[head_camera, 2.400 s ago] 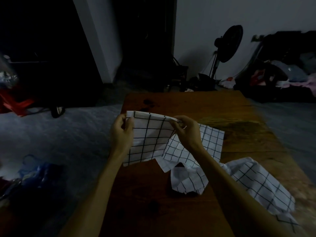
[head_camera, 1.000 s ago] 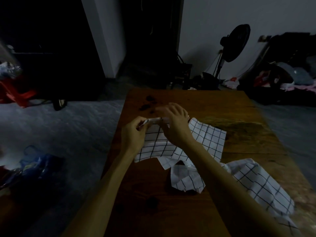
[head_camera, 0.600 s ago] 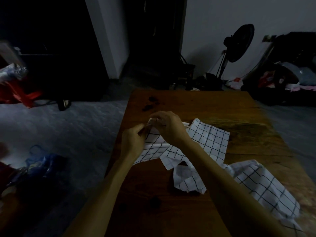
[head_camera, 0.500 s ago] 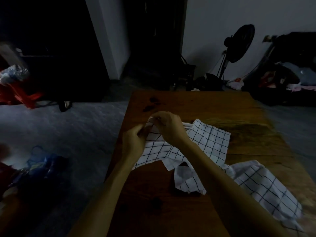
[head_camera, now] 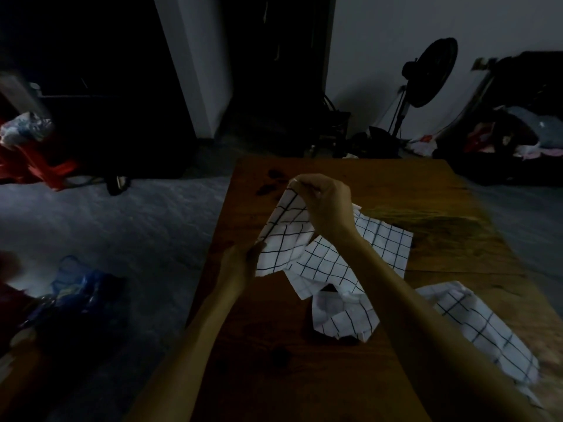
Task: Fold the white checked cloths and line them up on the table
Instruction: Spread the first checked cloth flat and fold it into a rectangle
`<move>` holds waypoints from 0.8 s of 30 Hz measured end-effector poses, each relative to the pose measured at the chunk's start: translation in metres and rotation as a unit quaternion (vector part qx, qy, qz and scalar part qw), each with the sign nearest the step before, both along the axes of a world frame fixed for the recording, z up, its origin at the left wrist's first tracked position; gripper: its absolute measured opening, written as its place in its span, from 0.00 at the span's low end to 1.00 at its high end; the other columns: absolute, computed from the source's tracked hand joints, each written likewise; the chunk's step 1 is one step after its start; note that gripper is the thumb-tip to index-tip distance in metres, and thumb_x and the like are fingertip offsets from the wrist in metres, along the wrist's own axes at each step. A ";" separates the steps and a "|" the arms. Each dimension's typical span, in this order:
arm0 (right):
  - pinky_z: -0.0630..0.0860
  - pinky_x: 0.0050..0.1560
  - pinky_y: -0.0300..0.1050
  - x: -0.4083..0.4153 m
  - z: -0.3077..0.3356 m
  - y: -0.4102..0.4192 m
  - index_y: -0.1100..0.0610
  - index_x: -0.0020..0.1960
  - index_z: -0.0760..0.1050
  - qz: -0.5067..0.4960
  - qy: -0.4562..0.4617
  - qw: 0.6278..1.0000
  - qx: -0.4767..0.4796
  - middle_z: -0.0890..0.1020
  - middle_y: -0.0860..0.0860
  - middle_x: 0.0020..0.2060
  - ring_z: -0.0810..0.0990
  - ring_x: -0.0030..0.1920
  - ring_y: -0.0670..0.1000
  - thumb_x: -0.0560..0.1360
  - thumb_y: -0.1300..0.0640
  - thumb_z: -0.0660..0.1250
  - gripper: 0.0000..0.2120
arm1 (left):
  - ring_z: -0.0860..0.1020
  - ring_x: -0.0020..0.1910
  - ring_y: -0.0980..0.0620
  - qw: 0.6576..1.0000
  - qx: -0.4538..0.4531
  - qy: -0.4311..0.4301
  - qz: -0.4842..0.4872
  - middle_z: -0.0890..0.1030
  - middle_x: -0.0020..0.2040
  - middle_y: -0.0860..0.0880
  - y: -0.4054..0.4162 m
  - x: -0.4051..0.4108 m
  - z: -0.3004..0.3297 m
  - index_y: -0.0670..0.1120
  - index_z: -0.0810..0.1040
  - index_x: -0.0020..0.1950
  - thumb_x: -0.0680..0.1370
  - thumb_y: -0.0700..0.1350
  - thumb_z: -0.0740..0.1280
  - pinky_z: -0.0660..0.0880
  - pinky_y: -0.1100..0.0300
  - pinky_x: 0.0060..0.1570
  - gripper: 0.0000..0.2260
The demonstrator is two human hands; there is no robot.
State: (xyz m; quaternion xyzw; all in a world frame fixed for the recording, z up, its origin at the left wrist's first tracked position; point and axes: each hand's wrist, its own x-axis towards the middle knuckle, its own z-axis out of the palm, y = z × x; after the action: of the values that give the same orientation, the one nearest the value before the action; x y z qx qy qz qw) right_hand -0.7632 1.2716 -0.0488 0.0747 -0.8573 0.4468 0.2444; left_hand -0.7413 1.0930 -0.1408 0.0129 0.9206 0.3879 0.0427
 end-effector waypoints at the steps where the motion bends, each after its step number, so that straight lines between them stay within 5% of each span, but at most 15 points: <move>1: 0.78 0.49 0.38 -0.001 -0.002 0.001 0.57 0.55 0.80 -0.004 0.002 1.000 0.001 0.83 0.51 0.52 0.80 0.48 0.44 0.77 0.59 0.66 0.09 | 0.69 0.28 0.60 1.000 -0.004 0.004 -0.008 0.70 0.30 0.54 0.002 0.000 0.003 0.49 0.74 0.39 0.80 0.56 0.56 0.64 0.68 0.31 0.16; 3: 0.78 0.48 0.35 -0.001 -0.004 0.004 0.58 0.55 0.80 0.000 0.004 1.000 0.006 0.83 0.51 0.51 0.79 0.48 0.42 0.77 0.59 0.66 0.09 | 0.67 0.24 0.59 0.999 0.018 0.038 -0.013 0.67 0.26 0.54 0.006 0.001 0.012 0.49 0.69 0.33 0.77 0.58 0.60 0.63 0.66 0.28 0.17; 9: 0.77 0.46 0.31 0.002 -0.004 0.006 0.58 0.55 0.80 0.008 -0.012 1.000 -0.014 0.83 0.51 0.51 0.79 0.48 0.42 0.77 0.58 0.66 0.09 | 0.71 0.28 0.64 0.989 0.074 0.123 -0.020 0.73 0.30 0.57 0.017 -0.006 0.036 0.48 0.74 0.37 0.76 0.50 0.67 0.66 0.69 0.29 0.10; 15: 0.79 0.49 0.37 0.008 -0.002 0.010 0.59 0.55 0.79 0.032 -0.014 0.998 -0.049 0.83 0.52 0.51 0.81 0.50 0.45 0.77 0.60 0.65 0.08 | 0.78 0.44 0.53 0.992 0.107 0.061 0.031 0.80 0.46 0.51 0.020 -0.023 0.025 0.46 0.77 0.54 0.78 0.53 0.64 0.71 0.64 0.37 0.12; 19: 0.78 0.43 0.36 0.016 0.000 0.012 0.56 0.50 0.79 0.085 -0.044 0.992 -0.079 0.82 0.48 0.44 0.80 0.43 0.41 0.77 0.56 0.65 0.06 | 0.77 0.45 0.52 0.988 0.117 0.056 0.079 0.79 0.44 0.52 0.022 -0.030 0.030 0.48 0.78 0.50 0.79 0.51 0.63 0.68 0.63 0.37 0.09; 22: 0.76 0.41 0.37 0.022 0.000 0.011 0.55 0.42 0.79 0.151 -0.121 0.976 -0.104 0.82 0.52 0.35 0.81 0.36 0.47 0.79 0.47 0.59 0.16 | 0.75 0.46 0.53 0.991 0.081 0.070 0.081 0.77 0.47 0.51 0.025 -0.031 0.040 0.46 0.77 0.52 0.81 0.45 0.59 0.66 0.63 0.40 0.08; 24: 0.77 0.41 0.39 0.022 -0.003 0.012 0.56 0.45 0.81 0.145 -0.158 0.972 -0.101 0.81 0.54 0.31 0.81 0.33 0.55 0.79 0.43 0.54 0.22 | 0.76 0.48 0.53 0.988 0.128 0.073 0.047 0.77 0.46 0.53 0.025 -0.031 0.045 0.49 0.77 0.51 0.80 0.41 0.58 0.69 0.64 0.42 0.09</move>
State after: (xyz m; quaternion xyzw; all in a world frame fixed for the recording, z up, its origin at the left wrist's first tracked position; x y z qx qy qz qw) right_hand -0.7415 1.2835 -0.0520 0.1018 -0.8154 0.5681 0.0451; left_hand -0.7725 1.1182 -0.0956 0.0028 0.8636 0.5022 -0.0448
